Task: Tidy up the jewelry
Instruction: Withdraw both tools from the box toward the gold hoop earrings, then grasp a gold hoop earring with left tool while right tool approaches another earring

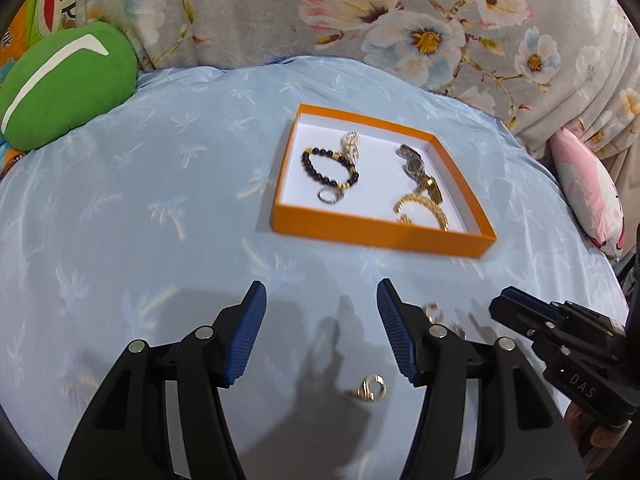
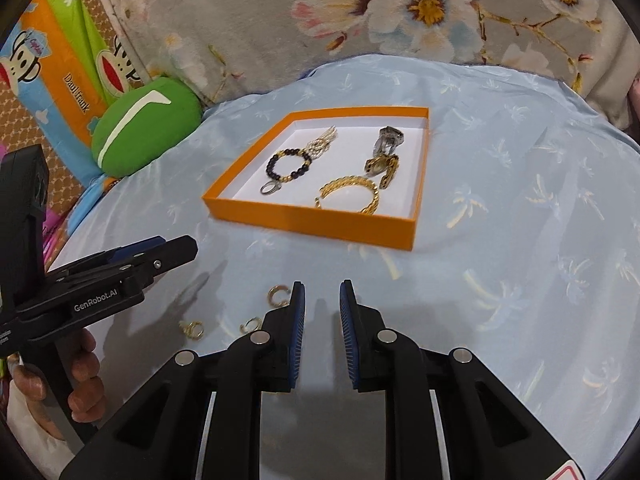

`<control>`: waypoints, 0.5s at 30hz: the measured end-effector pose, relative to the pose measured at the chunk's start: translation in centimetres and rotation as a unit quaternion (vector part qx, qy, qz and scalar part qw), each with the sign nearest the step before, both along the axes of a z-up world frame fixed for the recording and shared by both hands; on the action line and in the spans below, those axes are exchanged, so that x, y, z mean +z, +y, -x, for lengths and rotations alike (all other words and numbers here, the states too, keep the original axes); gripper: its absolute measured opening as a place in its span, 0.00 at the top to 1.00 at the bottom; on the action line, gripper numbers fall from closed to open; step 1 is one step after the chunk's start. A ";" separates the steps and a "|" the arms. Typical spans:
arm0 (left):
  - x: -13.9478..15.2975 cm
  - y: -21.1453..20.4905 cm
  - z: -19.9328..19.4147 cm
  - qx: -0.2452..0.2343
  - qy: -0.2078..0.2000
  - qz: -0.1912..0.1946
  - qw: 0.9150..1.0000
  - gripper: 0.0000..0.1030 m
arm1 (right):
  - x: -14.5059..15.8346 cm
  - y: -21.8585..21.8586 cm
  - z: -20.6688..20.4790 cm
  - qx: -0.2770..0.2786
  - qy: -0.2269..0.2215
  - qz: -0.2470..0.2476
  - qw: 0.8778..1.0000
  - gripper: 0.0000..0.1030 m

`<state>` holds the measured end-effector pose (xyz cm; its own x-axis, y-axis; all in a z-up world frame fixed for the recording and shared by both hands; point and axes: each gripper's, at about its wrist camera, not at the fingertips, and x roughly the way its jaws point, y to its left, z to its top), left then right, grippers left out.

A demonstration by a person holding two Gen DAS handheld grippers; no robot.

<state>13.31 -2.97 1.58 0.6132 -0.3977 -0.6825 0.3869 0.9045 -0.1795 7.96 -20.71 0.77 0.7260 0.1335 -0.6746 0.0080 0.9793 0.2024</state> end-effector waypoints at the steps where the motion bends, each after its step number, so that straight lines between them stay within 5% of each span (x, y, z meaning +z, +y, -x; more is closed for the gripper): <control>1: -0.1 0.0 0.5 -0.001 0.000 -0.003 1.000 0.46 | -0.2 0.3 0.2 0.002 0.002 0.002 1.000 0.82; 15: -2.1 -0.9 3.9 -0.029 0.023 -0.055 0.998 0.46 | -1.3 1.7 1.0 0.003 0.015 0.000 1.000 0.82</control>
